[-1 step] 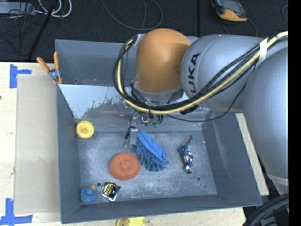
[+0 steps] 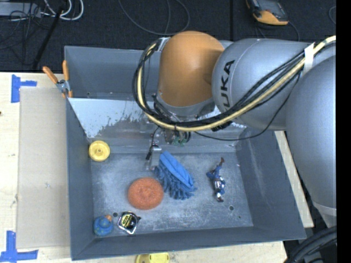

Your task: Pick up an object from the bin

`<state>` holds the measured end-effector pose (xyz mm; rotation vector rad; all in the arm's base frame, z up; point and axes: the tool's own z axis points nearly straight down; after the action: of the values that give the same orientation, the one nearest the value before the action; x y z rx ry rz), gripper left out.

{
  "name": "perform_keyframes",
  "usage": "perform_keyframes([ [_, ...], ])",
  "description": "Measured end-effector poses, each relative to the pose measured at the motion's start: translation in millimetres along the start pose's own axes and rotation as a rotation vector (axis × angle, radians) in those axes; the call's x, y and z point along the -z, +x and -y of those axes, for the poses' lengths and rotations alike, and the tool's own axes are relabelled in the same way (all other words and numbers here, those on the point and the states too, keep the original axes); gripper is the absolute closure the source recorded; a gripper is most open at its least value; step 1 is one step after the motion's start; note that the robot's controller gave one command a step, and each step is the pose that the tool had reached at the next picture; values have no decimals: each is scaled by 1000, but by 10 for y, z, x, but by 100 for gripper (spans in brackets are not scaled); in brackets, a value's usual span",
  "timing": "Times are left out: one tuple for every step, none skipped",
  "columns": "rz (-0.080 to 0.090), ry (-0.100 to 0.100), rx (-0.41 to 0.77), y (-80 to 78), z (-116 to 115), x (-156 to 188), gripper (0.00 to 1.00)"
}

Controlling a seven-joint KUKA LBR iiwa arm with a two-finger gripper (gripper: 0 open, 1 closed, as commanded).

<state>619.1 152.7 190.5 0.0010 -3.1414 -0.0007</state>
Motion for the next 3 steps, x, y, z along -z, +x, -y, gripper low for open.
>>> perform_keyframes([
  [3, 0, 86, 277, 145, -465, 0],
  [1, 0, 324, 251, 285, -930, 0],
  [-3, 0, 397, 517, 309, -1185, 100],
])
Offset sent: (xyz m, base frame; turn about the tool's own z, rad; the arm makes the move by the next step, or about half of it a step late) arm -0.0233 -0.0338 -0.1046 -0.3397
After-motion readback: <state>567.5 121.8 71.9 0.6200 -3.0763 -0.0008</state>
